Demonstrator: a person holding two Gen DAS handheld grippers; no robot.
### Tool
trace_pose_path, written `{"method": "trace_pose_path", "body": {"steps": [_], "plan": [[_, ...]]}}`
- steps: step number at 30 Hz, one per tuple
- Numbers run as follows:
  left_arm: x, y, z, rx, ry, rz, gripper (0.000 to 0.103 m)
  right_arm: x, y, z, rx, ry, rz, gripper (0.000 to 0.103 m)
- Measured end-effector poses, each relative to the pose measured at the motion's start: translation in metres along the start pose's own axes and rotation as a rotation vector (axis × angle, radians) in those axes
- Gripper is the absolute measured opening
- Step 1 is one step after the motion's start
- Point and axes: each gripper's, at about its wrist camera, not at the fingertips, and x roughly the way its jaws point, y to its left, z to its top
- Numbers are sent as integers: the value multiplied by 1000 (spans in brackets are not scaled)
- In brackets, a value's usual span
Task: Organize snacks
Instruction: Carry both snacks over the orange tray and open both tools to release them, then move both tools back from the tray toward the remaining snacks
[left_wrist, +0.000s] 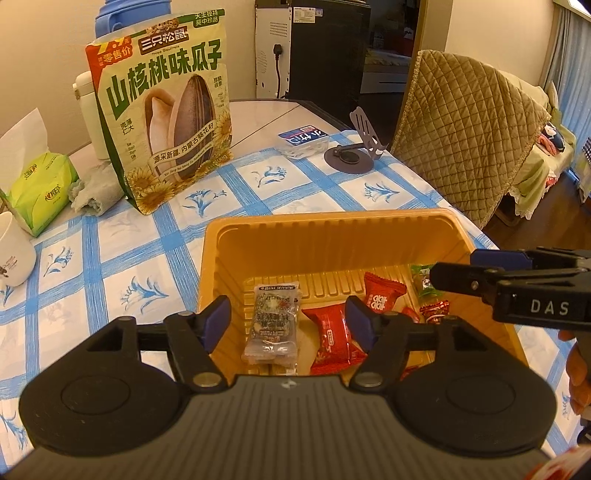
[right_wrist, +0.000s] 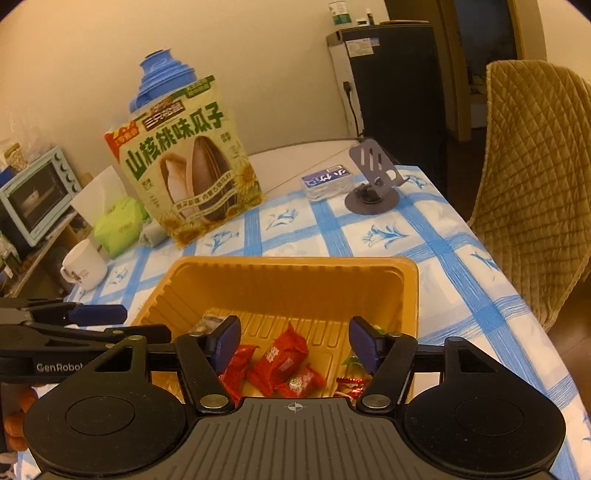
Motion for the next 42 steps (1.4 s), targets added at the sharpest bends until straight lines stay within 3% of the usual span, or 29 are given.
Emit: {"method": "trace_pose_path", "body": {"steps": [14, 21, 42], "plan": [[-36, -6, -17, -36, -29, -7, 79, -41, -1, -13, 19, -16, 18, 82], [-70, -15, -34, -34, -59, -14, 79, -76, 1, -28, 14, -46, 28, 82], [-191, -63, -146, -60, -104, -17, 79, -185, 29, -124, -87, -6, 96, 83]]}}
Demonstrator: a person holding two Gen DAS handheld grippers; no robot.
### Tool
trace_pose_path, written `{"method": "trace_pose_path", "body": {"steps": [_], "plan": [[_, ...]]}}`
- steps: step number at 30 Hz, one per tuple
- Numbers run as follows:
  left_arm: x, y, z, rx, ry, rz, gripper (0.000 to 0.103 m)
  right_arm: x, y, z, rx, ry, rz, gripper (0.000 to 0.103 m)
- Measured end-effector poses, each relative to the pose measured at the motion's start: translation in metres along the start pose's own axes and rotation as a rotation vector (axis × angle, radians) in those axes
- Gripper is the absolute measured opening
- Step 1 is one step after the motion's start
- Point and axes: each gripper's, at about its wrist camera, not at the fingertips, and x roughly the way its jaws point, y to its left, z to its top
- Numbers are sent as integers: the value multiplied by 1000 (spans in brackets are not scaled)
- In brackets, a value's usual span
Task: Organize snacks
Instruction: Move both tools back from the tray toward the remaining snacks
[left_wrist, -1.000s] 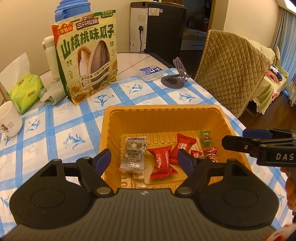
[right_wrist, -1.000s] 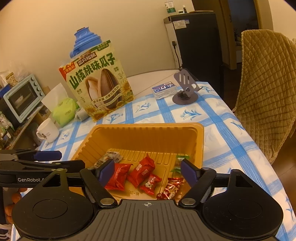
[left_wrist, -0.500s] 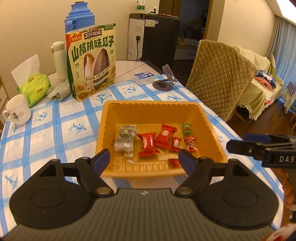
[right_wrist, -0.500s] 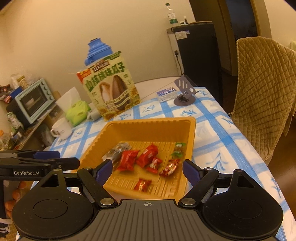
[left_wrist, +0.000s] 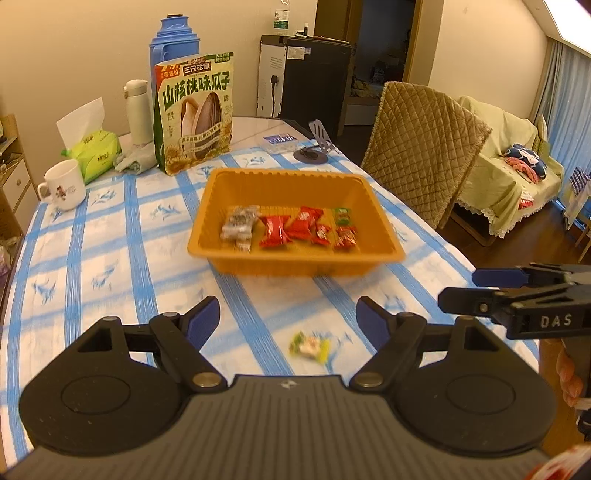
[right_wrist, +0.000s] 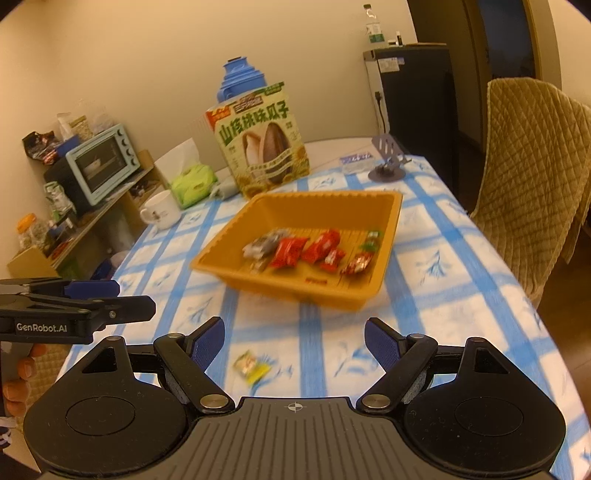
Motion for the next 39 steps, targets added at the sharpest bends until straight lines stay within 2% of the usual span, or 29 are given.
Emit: {"method": "trace_pose_path", "body": {"steps": [7, 19, 28, 39], "plan": [[-28, -17, -36, 42, 22, 25, 79, -19, 11, -25, -8, 40, 13, 83], [-40, -22, -81, 12, 97, 52, 79, -26, 18, -58, -23, 128, 22, 83], [-36, -26, -99, 28, 138, 66, 79, -20, 21, -79, -34, 194, 11, 83], [-27, -23, -109, 66, 160, 84, 79, -5, 21, -96, -29, 263, -42, 83]]}}
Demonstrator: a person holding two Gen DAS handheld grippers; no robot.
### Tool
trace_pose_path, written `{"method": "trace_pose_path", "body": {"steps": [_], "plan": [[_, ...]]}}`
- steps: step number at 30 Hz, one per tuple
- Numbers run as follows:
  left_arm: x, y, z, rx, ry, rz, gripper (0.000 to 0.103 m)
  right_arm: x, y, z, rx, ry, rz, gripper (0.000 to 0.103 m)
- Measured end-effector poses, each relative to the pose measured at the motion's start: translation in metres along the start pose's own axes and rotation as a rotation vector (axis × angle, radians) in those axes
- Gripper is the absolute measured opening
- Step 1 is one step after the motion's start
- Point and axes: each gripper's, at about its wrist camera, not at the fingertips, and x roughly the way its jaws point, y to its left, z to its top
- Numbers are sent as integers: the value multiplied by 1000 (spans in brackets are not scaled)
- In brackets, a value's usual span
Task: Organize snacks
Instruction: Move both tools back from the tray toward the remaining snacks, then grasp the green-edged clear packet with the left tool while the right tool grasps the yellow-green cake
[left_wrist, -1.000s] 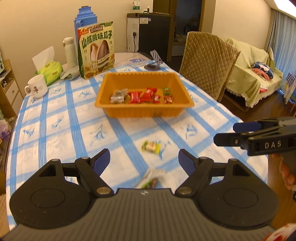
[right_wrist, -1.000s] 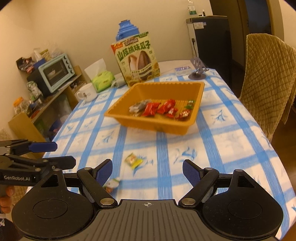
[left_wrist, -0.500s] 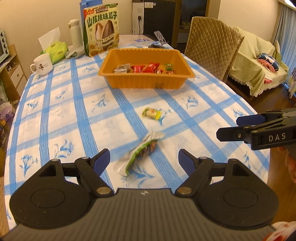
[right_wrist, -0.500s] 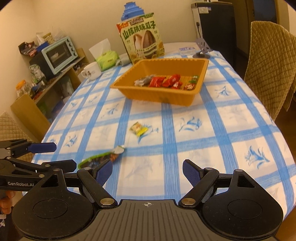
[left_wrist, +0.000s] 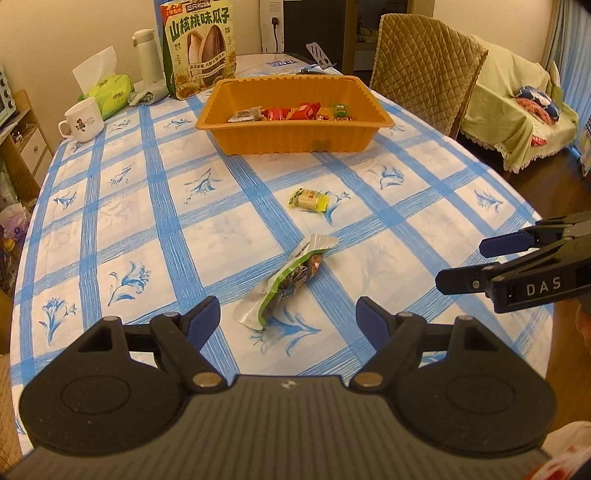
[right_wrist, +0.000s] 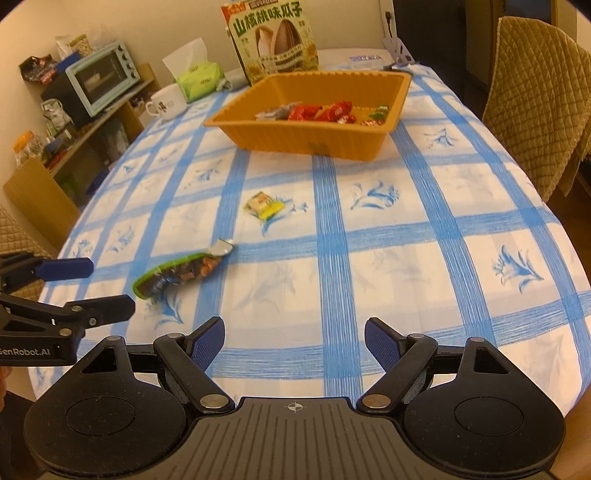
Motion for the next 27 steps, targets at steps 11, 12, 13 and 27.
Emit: {"method": "trace_pose_path", "body": {"steps": [11, 12, 13, 27], "plan": [[22, 4, 1, 56, 26, -1, 75, 15, 1, -2, 25, 33, -27, 83], [25, 3, 2, 64, 27, -1, 74, 16, 1, -2, 28, 35, -29, 83], [27, 2, 3, 73, 28, -3, 73, 17, 1, -1, 30, 36, -32, 83], [66, -2, 23, 169, 54, -34, 62, 26, -6, 5, 75, 42, -65, 83]]}}
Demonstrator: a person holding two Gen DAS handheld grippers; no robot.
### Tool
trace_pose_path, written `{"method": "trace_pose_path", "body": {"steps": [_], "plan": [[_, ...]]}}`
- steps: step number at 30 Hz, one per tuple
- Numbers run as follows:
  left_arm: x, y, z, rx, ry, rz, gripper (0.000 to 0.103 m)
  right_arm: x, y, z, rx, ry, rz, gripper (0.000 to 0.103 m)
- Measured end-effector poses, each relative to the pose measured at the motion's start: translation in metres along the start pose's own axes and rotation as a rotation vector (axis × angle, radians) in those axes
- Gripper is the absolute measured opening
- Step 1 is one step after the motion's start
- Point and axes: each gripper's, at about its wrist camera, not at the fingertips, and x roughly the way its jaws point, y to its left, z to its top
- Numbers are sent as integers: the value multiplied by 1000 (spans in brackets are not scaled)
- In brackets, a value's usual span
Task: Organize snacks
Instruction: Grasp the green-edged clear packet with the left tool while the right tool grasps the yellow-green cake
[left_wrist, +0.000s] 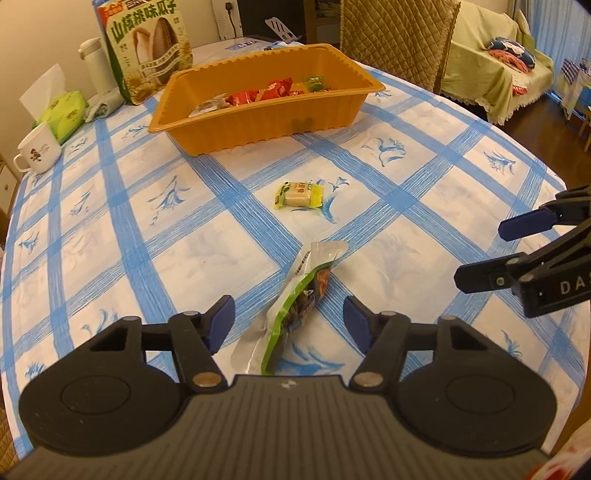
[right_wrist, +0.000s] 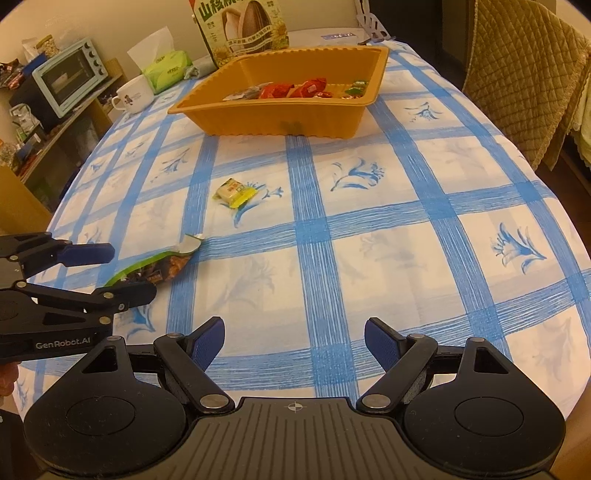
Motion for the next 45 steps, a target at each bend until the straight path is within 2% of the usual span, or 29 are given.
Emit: {"method": "trace_pose_path", "body": {"steps": [11, 16, 24, 31, 39, 45], "plan": [[18, 2, 9, 22, 30, -24, 55, 4, -7, 4, 37, 2, -22, 83], [23, 4, 9, 19, 51, -42, 41, 6, -8, 5, 47, 5, -24, 83], [26, 5, 10, 5, 54, -76, 24, 10, -9, 6, 54, 11, -21, 83], [24, 15, 9, -48, 50, -68, 22, 15, -6, 9, 26, 7, -7, 83], [13, 50, 6, -190, 35, -45, 22, 28, -4, 23, -48, -13, -1, 83], [6, 73, 5, -270, 23, -27, 22, 44, 6, 41, -172, -45, 54, 82]]}}
